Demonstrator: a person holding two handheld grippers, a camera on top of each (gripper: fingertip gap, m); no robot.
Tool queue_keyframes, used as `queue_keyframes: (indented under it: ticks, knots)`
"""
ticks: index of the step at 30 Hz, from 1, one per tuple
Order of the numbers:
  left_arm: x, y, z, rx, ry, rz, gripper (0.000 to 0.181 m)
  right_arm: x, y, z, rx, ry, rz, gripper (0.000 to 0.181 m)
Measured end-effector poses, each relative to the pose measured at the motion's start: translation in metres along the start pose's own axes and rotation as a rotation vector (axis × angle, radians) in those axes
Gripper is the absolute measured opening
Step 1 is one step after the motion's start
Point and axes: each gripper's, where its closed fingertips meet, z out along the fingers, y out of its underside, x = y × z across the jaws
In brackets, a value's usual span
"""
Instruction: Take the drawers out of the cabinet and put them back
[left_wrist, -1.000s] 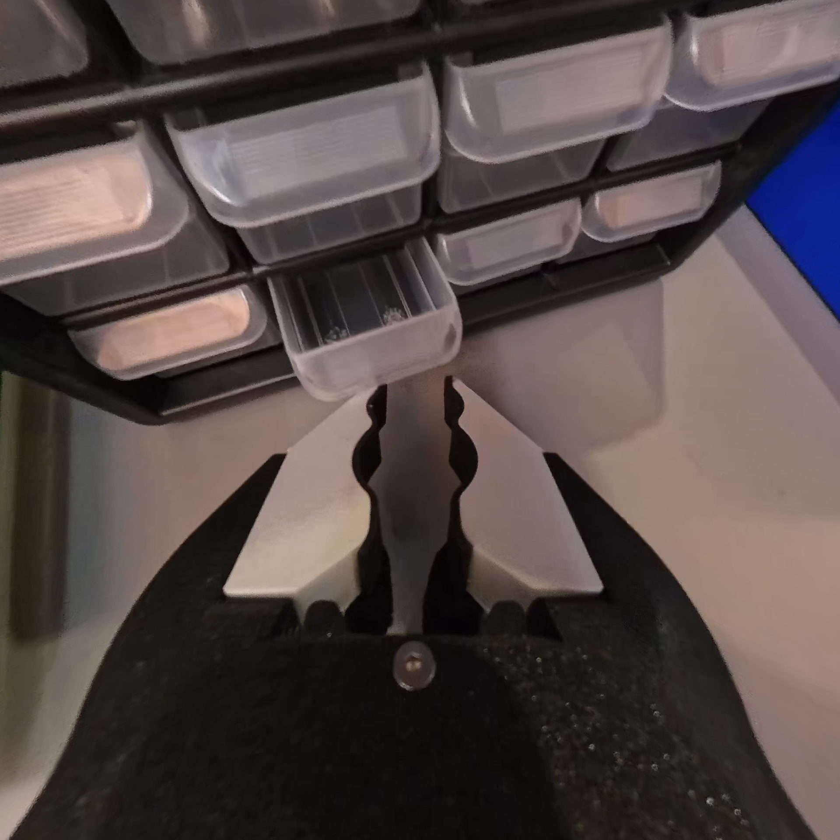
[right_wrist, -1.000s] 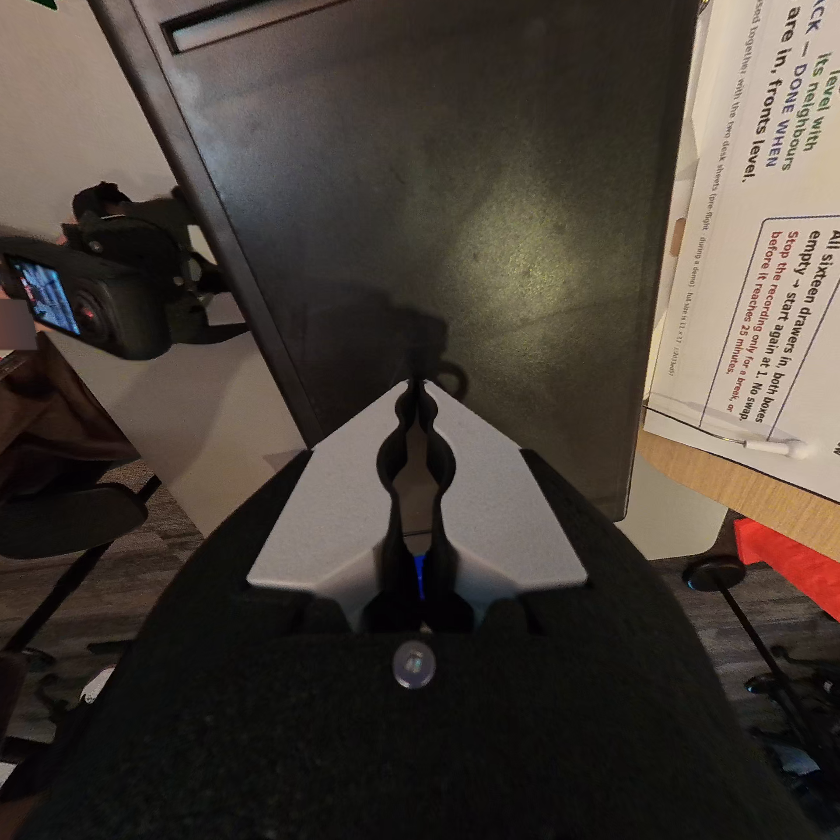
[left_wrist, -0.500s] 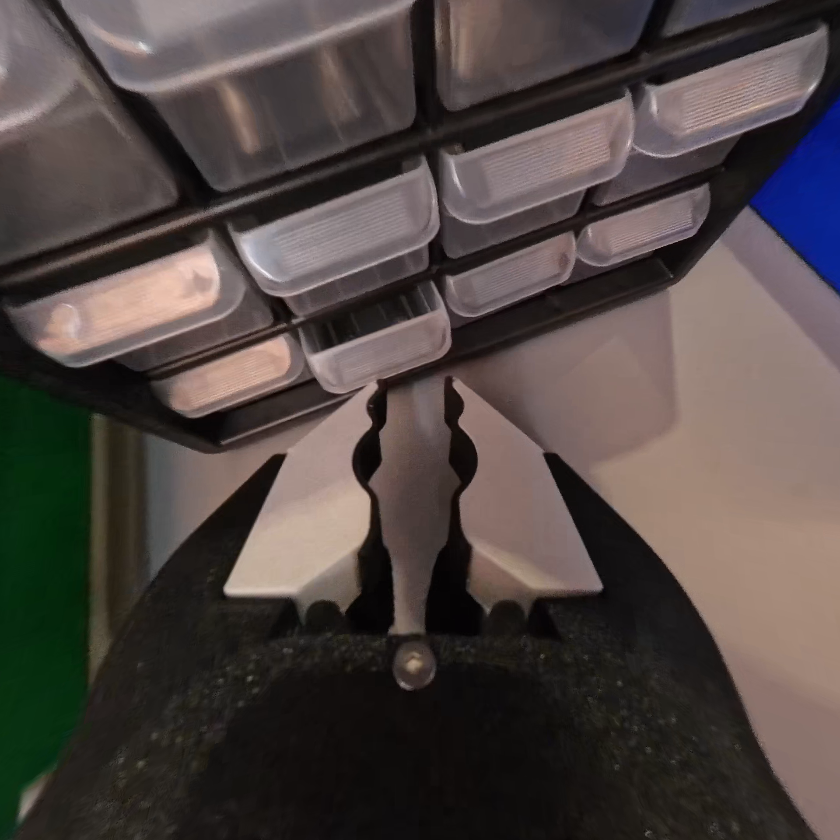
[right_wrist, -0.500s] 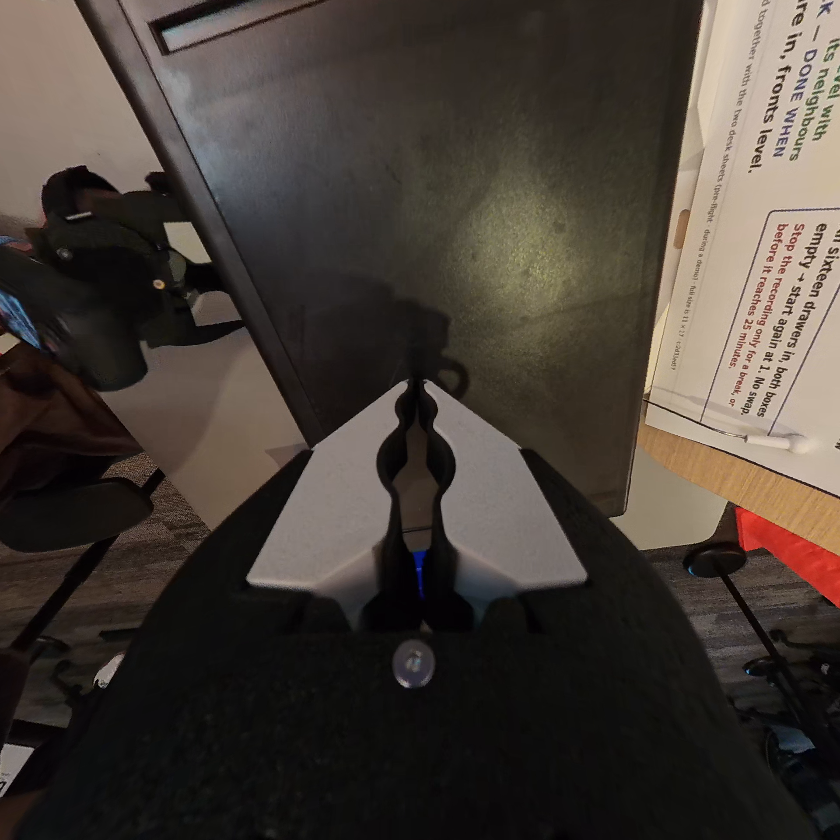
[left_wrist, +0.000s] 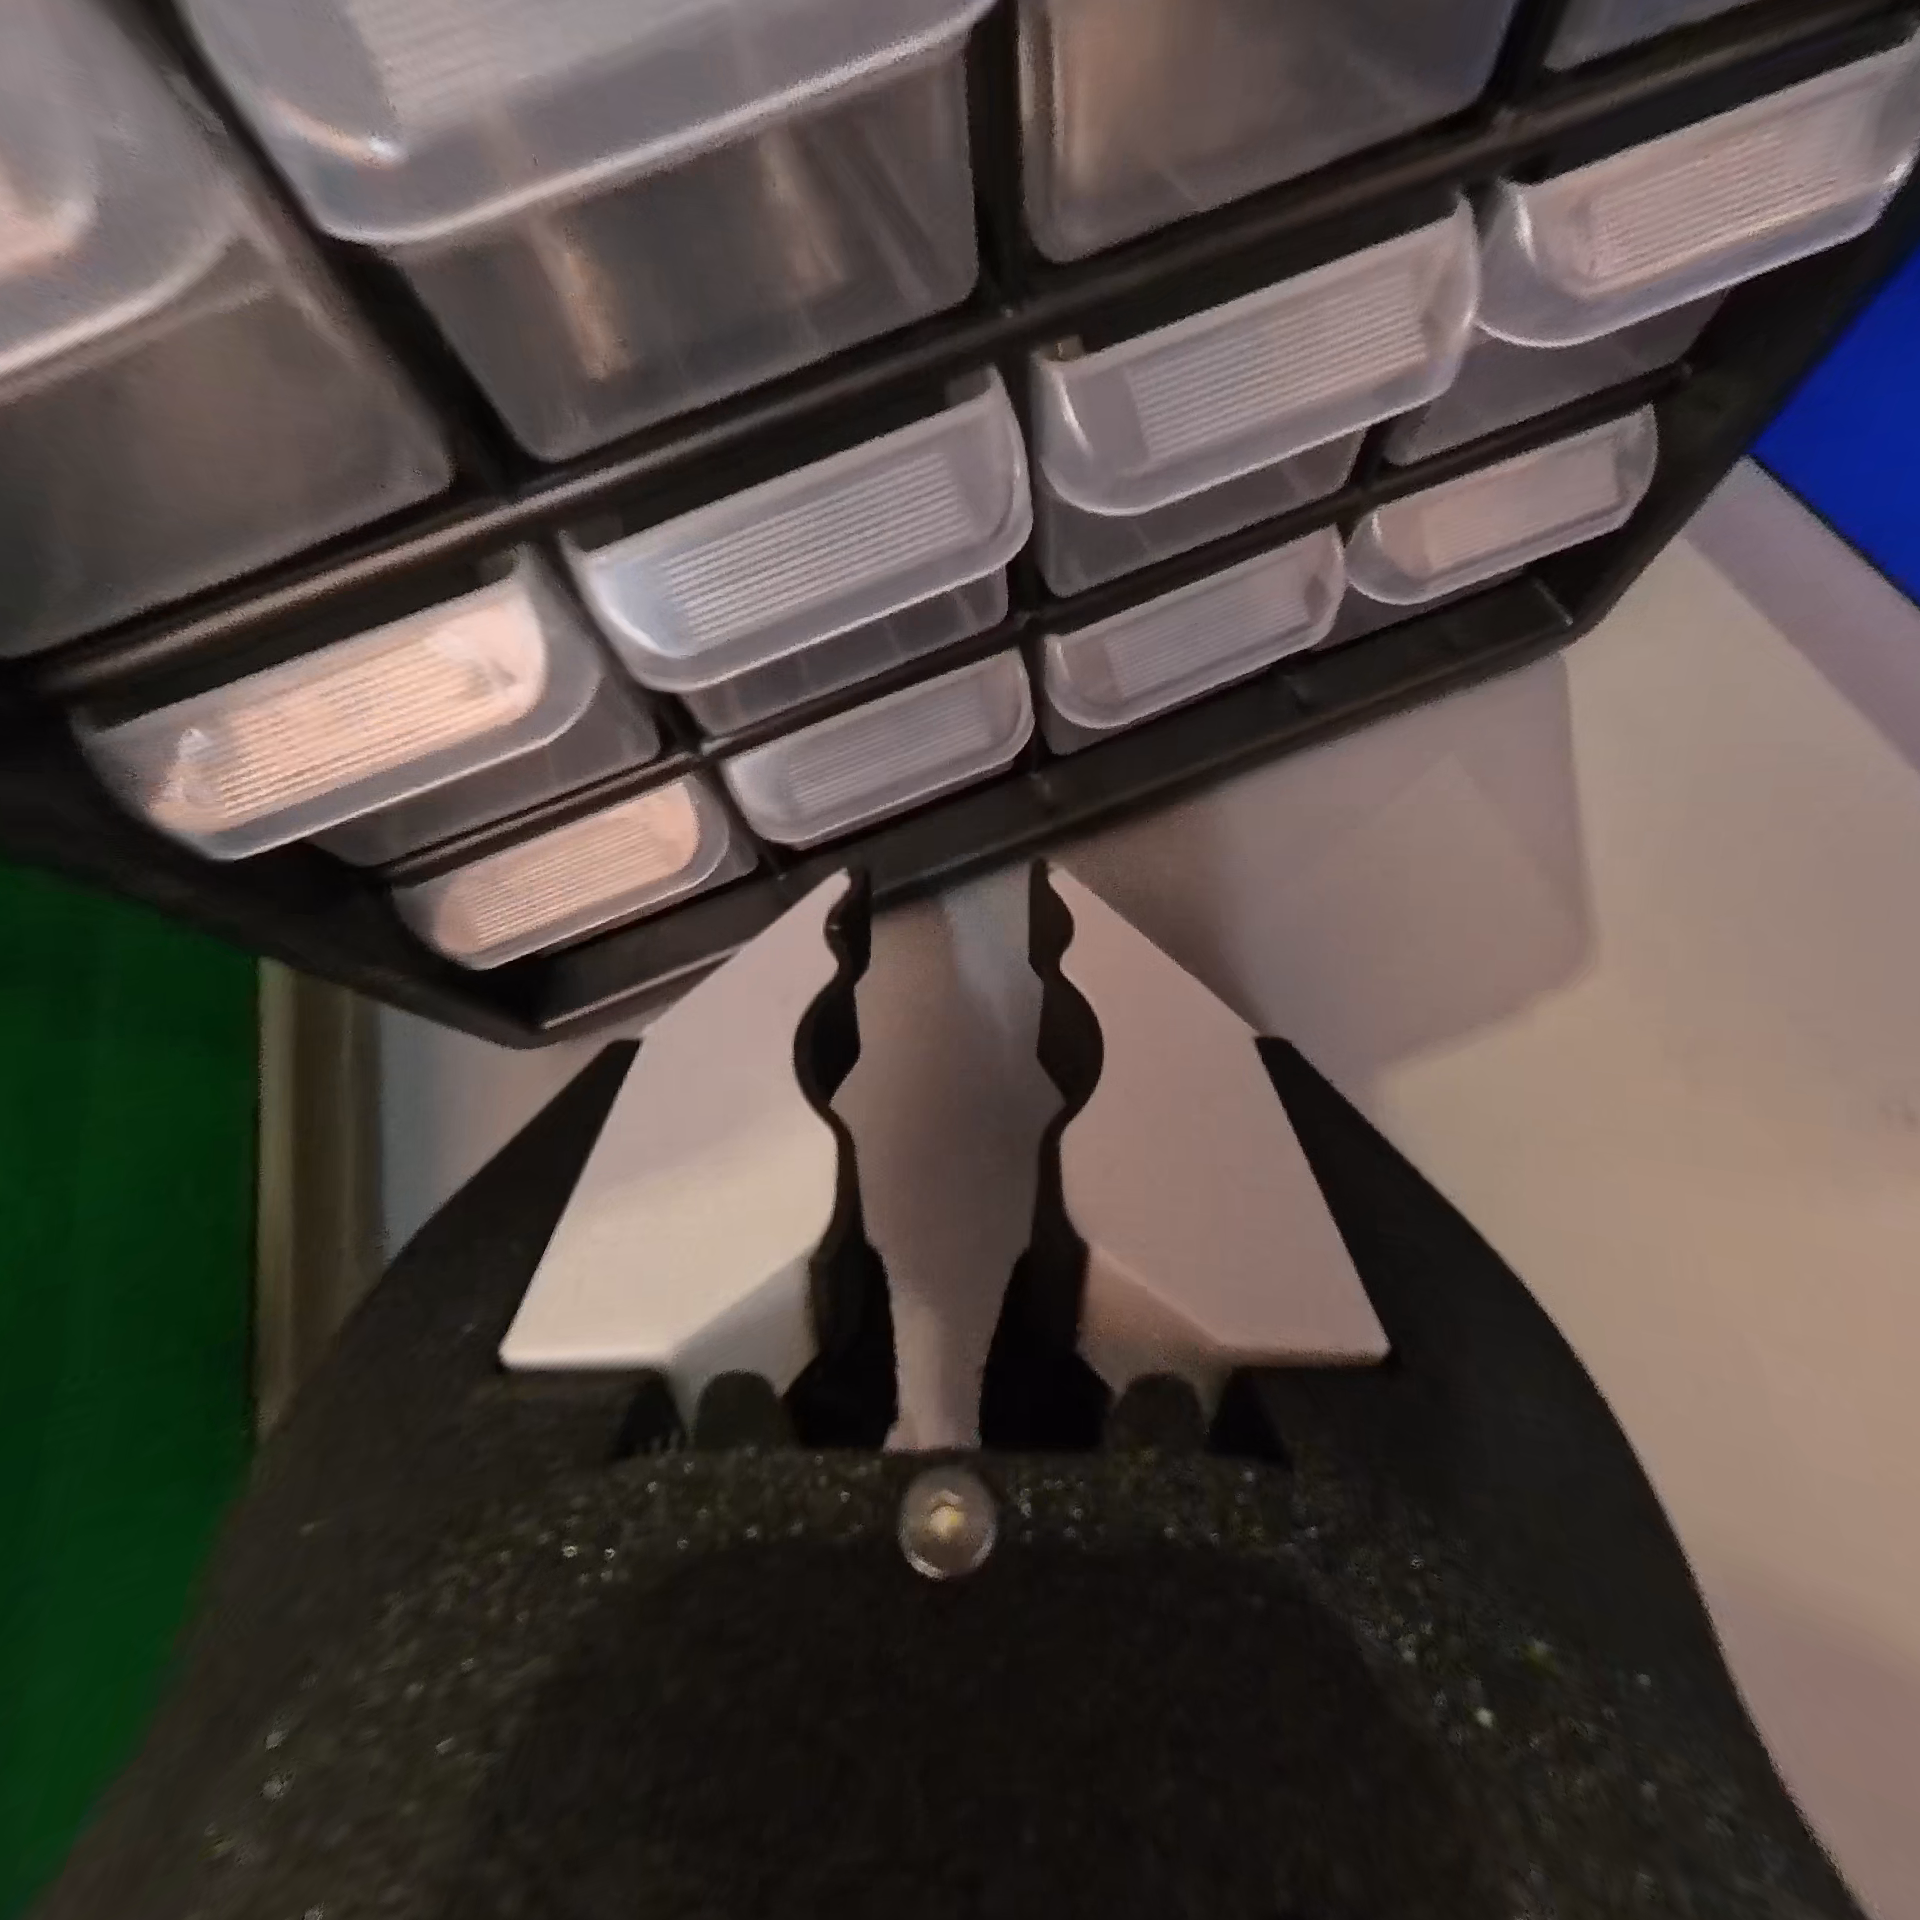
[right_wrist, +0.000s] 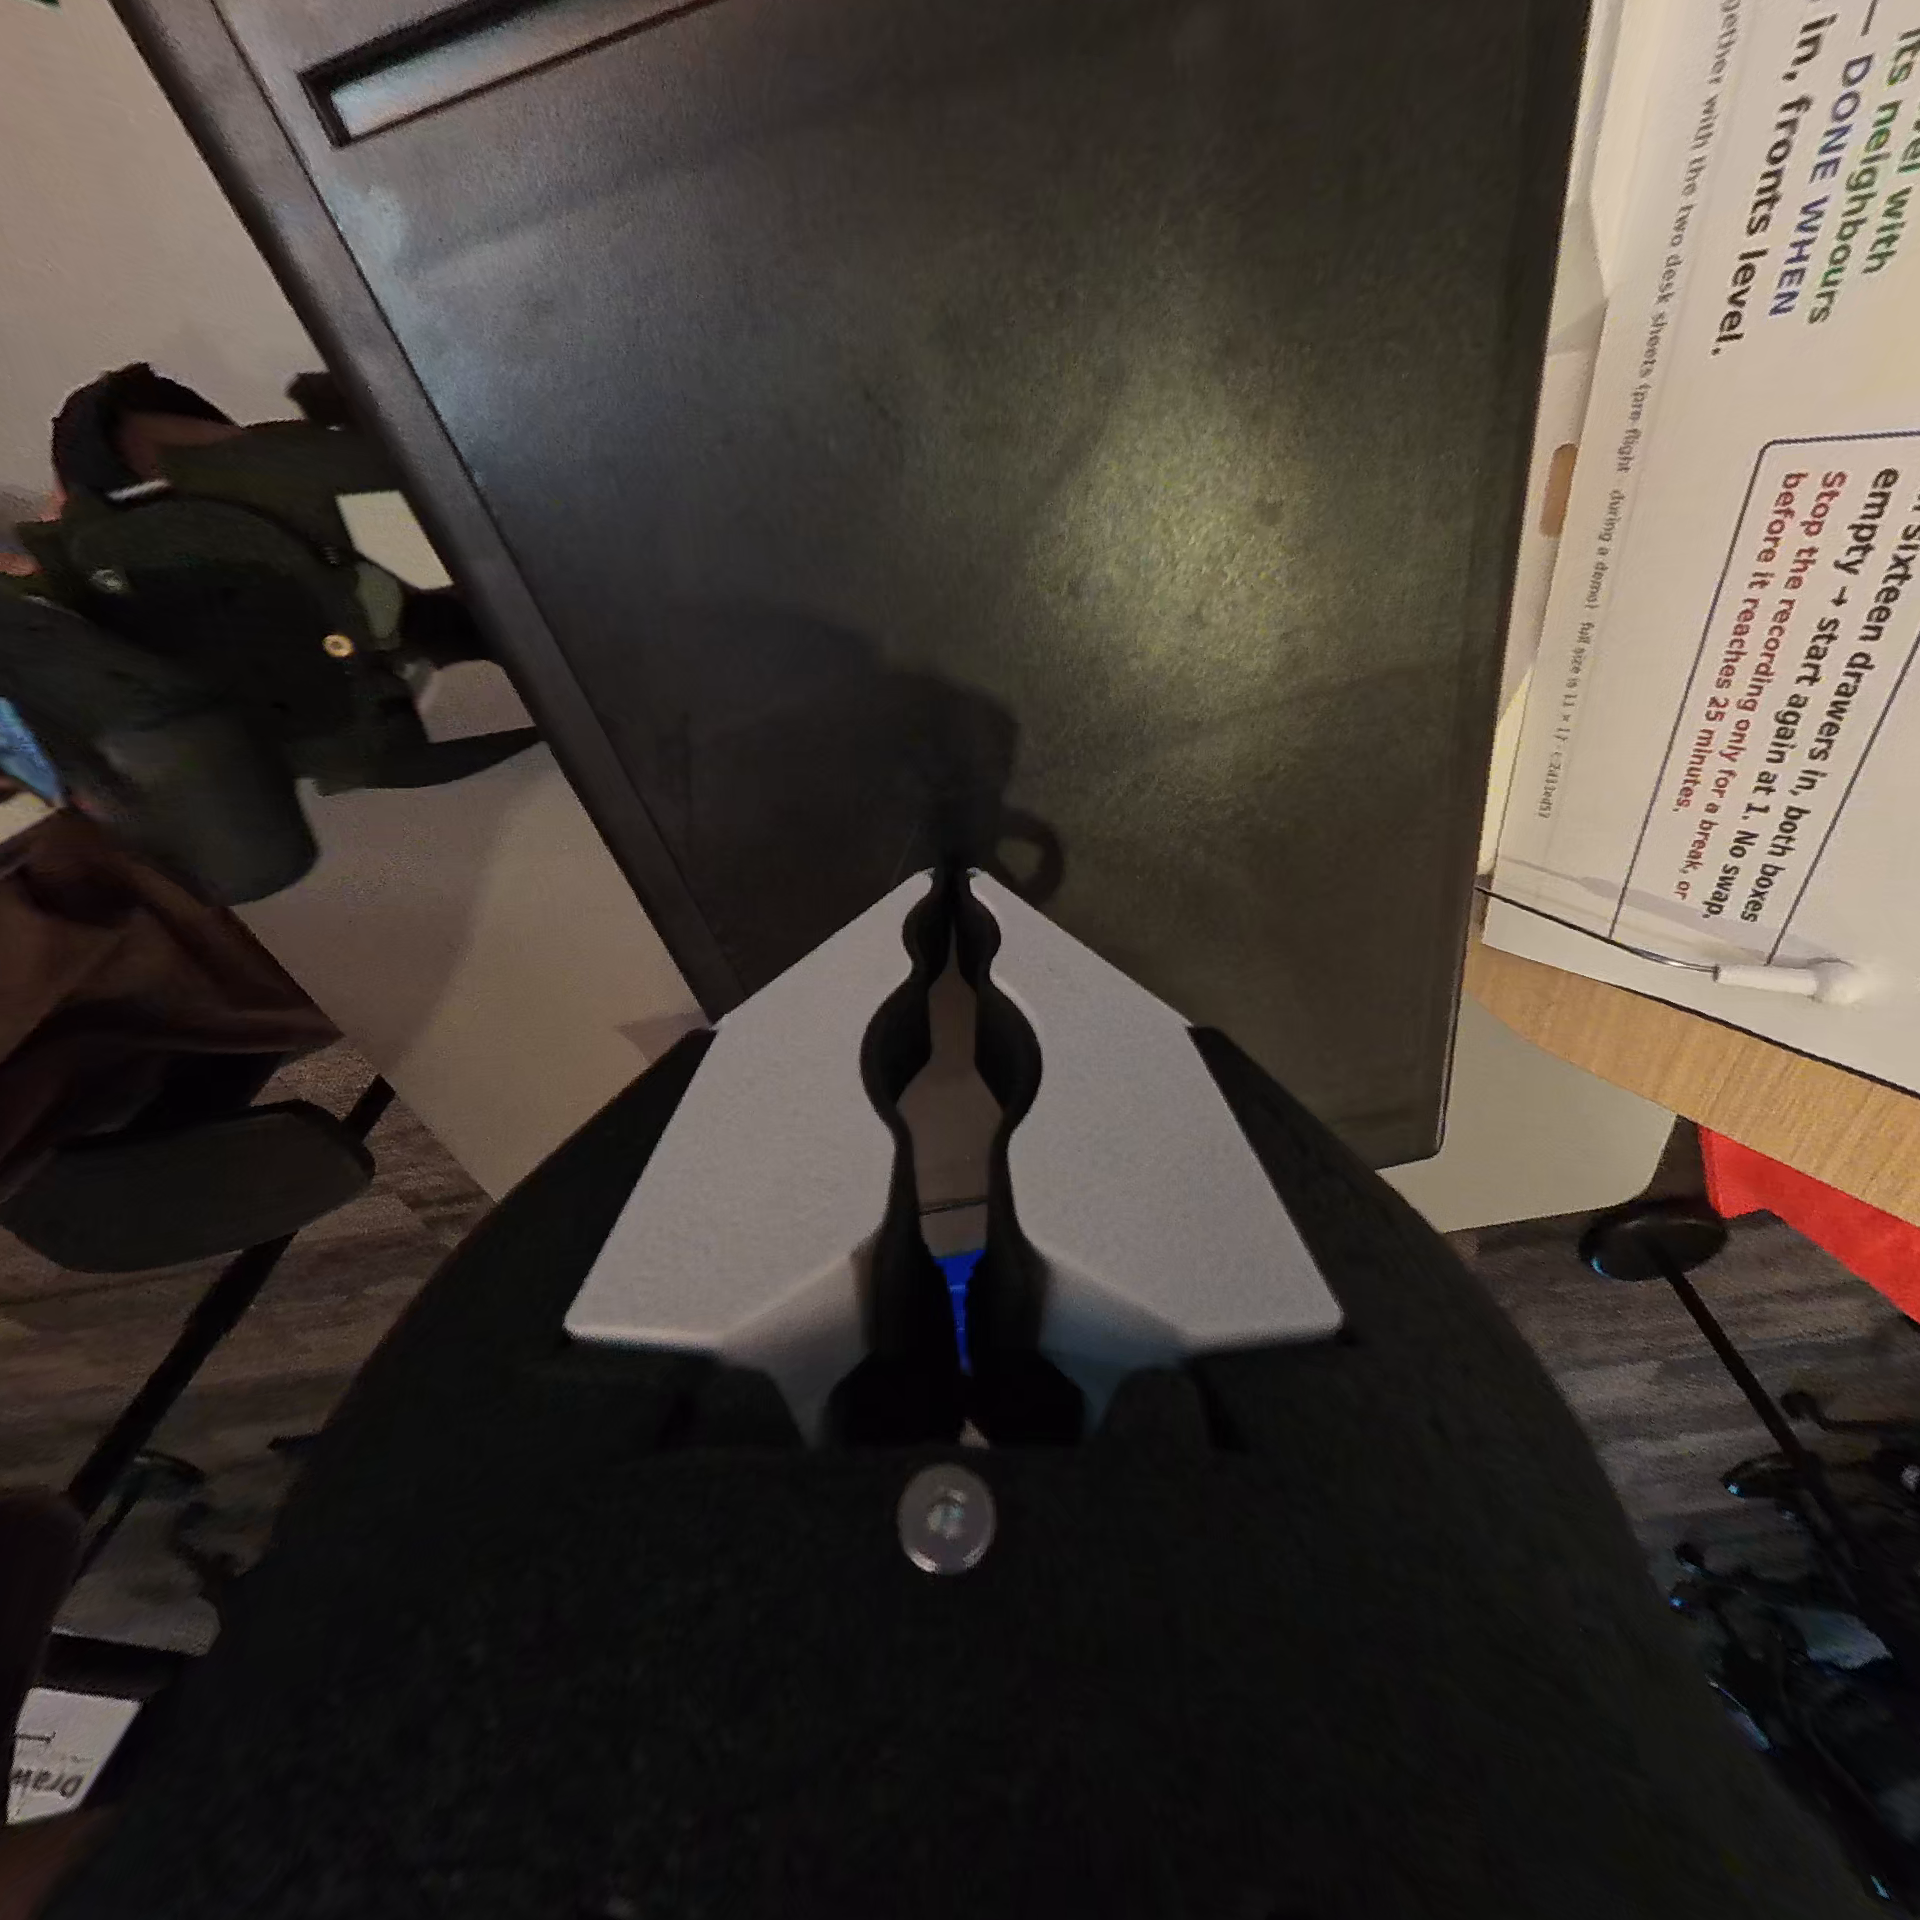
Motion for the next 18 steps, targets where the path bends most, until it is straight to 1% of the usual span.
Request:
queue_keyframes:
  ticks: [4, 6, 9, 13, 14, 16, 17, 18]
  knots:
    - [-0.013, 0.000, -0.024, 0.008, -0.013, 0.045, 0.031, 0.000, 0.000, 0.000, 0.034, 0.010, 0.040, 0.000]
    - [-0.022, -0.003, -0.038, 0.022, -0.020, 0.062, 0.033, 0.000, 0.000, 0.000, 0.040, 0.045, 0.045, 0.000]
    - [-0.039, -0.012, -0.066, 0.060, -0.042, 0.097, 0.035, 0.001, 0.000, -0.001, 0.049, 0.137, 0.044, 0.000]
    - [-0.056, -0.018, -0.111, 0.099, -0.013, 0.152, 0.032, -0.003, 0.003, -0.005, 0.079, 0.283, 0.008, 0.000]
    - [-0.064, -0.018, -0.125, 0.113, -0.016, 0.170, 0.032, -0.005, 0.000, -0.012, 0.144, 0.320, 0.023, 0.000]
    - [-0.085, -0.017, -0.155, 0.183, -0.049, 0.161, 0.032, -0.019, -0.009, -0.031, 0.350, 0.349, 0.101, 0.000]
    - [-0.095, -0.016, -0.170, 0.231, -0.064, 0.146, 0.032, -0.027, -0.008, -0.042, 0.457, 0.366, 0.148, 0.000]
    - [-0.104, -0.011, -0.182, 0.264, -0.066, 0.134, 0.032, -0.034, -0.001, -0.053, 0.557, 0.399, 0.196, 0.000]
